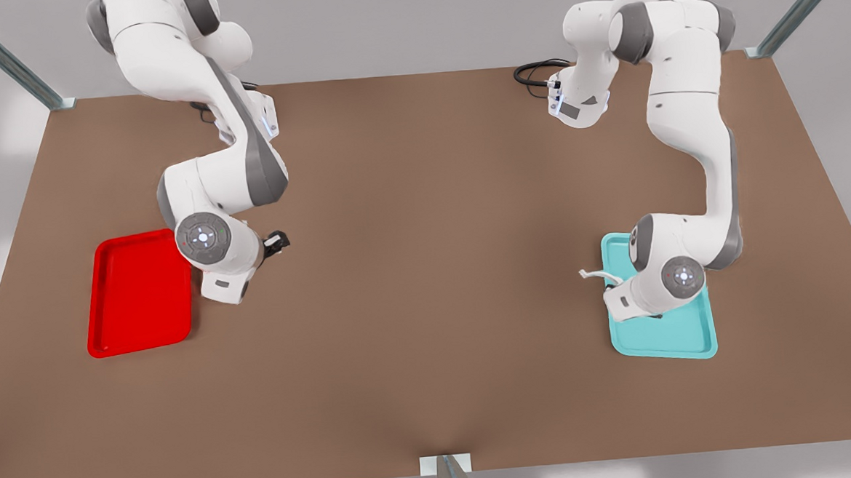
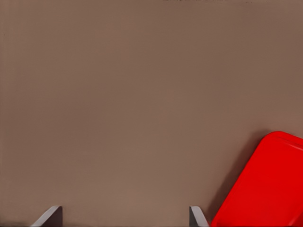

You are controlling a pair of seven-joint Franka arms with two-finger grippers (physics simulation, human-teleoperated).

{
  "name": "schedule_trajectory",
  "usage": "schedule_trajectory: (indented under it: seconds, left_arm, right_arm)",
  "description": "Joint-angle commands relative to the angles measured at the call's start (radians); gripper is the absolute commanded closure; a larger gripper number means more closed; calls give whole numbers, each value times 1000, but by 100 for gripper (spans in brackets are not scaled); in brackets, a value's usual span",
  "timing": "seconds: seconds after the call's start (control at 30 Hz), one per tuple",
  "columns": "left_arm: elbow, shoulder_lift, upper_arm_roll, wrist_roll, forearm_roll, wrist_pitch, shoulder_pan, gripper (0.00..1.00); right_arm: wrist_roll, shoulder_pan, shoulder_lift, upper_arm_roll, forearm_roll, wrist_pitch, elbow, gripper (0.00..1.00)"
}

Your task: Take the drainage pipe clamp from the left arm, pass it to the right arm, and place it in the plate on the right side

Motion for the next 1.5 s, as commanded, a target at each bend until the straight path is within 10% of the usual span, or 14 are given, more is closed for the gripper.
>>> schedule_trajectory:
  seconds: [0.0,0.2,0.53,0.97,1.47]
  left_arm:
    - [21,0,-12,-591,-42,-69,-76,79]
    - [262,155,-91,-1110,-80,-154,-271,79]
    - [428,235,-173,-1595,-111,-129,-308,79]
    - [483,283,-210,-1625,-112,-124,-335,79]
    - [499,287,-215,-1637,-111,-114,-335,79]
  right_arm:
    - [-491,27,42,1,14,188,-4,0]
    - [-961,41,89,130,44,909,-162,0]
    - [-958,29,-7,227,42,1312,-438,0]
    - [-982,-118,-24,442,21,1460,-573,0]
    - [-979,-95,123,452,-74,1533,-520,0]
